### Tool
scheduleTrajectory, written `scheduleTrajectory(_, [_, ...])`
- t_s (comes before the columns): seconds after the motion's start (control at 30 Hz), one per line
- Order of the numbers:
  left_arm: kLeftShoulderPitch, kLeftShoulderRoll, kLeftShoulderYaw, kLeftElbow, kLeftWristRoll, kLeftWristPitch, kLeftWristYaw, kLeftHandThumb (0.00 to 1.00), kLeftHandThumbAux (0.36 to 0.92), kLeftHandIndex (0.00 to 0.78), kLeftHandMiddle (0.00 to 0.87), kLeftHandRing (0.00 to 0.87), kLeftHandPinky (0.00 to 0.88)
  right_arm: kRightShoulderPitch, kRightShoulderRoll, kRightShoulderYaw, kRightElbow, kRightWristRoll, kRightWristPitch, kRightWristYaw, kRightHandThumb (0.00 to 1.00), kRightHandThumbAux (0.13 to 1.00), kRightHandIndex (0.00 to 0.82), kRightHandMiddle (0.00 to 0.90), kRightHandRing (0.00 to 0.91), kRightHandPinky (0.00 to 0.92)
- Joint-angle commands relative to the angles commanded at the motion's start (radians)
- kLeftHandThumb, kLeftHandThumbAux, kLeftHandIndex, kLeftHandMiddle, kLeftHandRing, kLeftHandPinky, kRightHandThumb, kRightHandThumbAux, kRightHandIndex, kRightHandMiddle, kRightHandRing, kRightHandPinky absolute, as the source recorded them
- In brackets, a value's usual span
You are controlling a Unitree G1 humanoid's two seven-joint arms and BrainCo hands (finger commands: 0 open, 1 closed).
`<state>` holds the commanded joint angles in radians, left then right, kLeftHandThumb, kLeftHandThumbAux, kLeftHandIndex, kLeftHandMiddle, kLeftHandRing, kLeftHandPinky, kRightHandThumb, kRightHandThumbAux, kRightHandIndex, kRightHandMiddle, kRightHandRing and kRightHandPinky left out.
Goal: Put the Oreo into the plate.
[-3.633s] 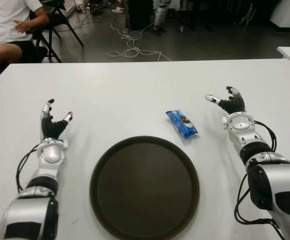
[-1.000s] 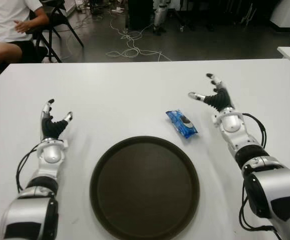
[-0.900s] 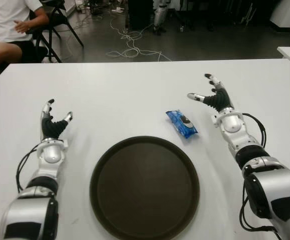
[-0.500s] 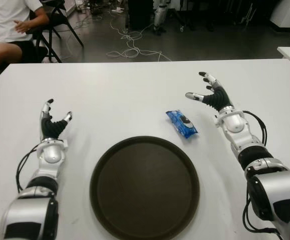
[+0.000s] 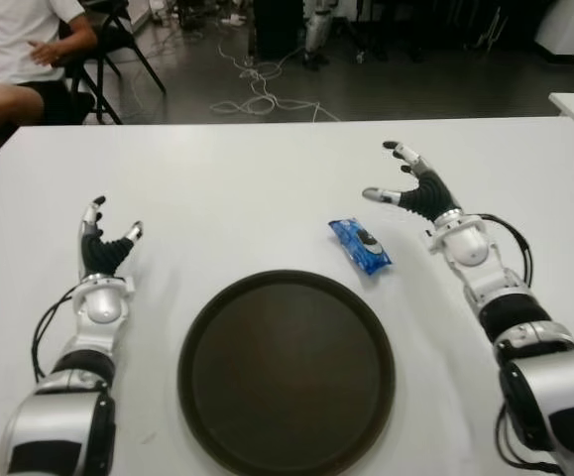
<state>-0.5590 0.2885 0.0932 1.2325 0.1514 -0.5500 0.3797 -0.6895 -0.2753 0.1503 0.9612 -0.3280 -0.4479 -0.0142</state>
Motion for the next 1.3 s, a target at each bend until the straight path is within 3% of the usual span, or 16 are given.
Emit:
scheduleTrajectory(0.13, [0.002,-0.001,0.000,-0.004,0.000,-0.010,0.000,0.000,0.758,0.058,0.071,0.047,0.034,0.022,-0.008,0.045,-0.114,-0.059,0.099,0.013,0.000,0.543,0.015,0.000,0.000,0.000])
scheduleTrajectory(0.3, [0.002,-0.003,-0.003,-0.006,0.003,-0.011,0.005,0.000,0.768,0.057,0.072,0.045,0.027,0.094,-0.009,0.096,-0.366,-0.137,0.314,0.070,0.000,0.527,0.004,0.000,0.000,0.001])
scheduleTrajectory(0.47, [-0.002,-0.003,-0.005,-0.001,0.007,-0.004,0.012,0.000,0.771,0.059,0.079,0.053,0.035,0.134,-0.011,0.117,-0.539,-0.167,0.465,0.146,0.000,0.531,0.006,0.000,0.003,0.025])
scheduleTrajectory(0.6, [-0.004,-0.004,-0.008,0.002,0.011,0.001,0.019,0.000,0.766,0.057,0.078,0.054,0.036,0.149,-0.013,0.128,-0.642,-0.179,0.557,0.206,0.000,0.543,0.004,0.002,0.016,0.044])
scheduleTrajectory(0.77, [-0.004,-0.008,-0.010,0.002,0.015,0.003,0.029,0.000,0.762,0.051,0.072,0.049,0.035,0.133,-0.022,0.164,-0.721,-0.221,0.676,0.294,0.000,0.563,0.000,0.000,0.018,0.058])
scheduleTrajectory(0.9, [-0.005,-0.009,-0.008,0.004,0.014,0.007,0.030,0.000,0.754,0.055,0.080,0.056,0.041,0.127,-0.023,0.179,-0.734,-0.235,0.715,0.322,0.000,0.565,0.000,0.000,0.005,0.058])
scheduleTrajectory(1.3, [-0.009,-0.007,-0.007,0.008,0.013,0.025,0.020,0.000,0.741,0.055,0.074,0.047,0.025,0.105,-0.035,0.230,-0.703,-0.272,0.725,0.356,0.000,0.548,0.000,0.000,0.000,0.022])
